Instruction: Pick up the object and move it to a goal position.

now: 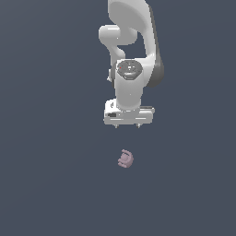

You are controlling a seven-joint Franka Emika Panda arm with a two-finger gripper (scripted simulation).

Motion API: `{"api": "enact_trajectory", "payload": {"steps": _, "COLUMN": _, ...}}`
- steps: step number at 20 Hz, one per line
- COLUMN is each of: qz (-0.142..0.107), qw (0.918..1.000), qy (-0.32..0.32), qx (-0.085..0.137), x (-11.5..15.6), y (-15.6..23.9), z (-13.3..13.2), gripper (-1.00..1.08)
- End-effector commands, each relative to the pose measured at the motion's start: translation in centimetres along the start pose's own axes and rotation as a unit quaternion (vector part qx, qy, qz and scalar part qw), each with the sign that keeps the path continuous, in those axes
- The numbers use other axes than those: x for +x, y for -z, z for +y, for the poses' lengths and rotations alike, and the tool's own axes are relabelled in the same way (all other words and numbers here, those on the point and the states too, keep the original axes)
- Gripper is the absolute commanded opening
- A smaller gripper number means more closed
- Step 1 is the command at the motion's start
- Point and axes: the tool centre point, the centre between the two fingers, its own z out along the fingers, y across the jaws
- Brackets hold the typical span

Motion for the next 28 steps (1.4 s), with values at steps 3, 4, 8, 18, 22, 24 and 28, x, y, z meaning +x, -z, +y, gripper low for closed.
{"api": "enact_trajectory", "payload": {"steps": 3, "qz": 0.001, "qw": 1.0000, "qy": -0.007, "qx": 0.000, "x": 0.4, "y": -0.1, "z": 0.0, "gripper": 1.00}}
{"api": "enact_trajectory", "payload": {"steps": 4, "qz": 0.001, "qw": 0.9999, "qy": -0.010, "qx": 0.000, "x": 0.6, "y": -0.2, "z": 0.1, "gripper": 1.00}}
{"api": "enact_trajectory", "payload": {"steps": 8, "qz": 0.003, "qw": 0.9996, "qy": -0.028, "qx": -0.001, "x": 1.7, "y": -0.6, "z": 0.1, "gripper": 1.00}}
{"api": "enact_trajectory", "payload": {"steps": 18, "qz": 0.011, "qw": 0.9939, "qy": -0.110, "qx": -0.007, "x": 6.5, "y": -2.7, "z": 0.5, "gripper": 1.00}}
{"api": "enact_trajectory", "payload": {"steps": 22, "qz": 0.016, "qw": 0.9890, "qy": -0.147, "qx": -0.011, "x": 8.5, "y": -3.8, "z": 0.6, "gripper": 1.00}}
{"api": "enact_trajectory", "payload": {"steps": 24, "qz": 0.018, "qw": 0.9866, "qy": -0.162, "qx": -0.013, "x": 9.3, "y": -4.3, "z": 0.7, "gripper": 1.00}}
{"api": "enact_trajectory", "payload": {"steps": 28, "qz": 0.021, "qw": 0.9824, "qy": -0.185, "qx": -0.016, "x": 10.5, "y": -5.1, "z": 0.7, "gripper": 1.00}}
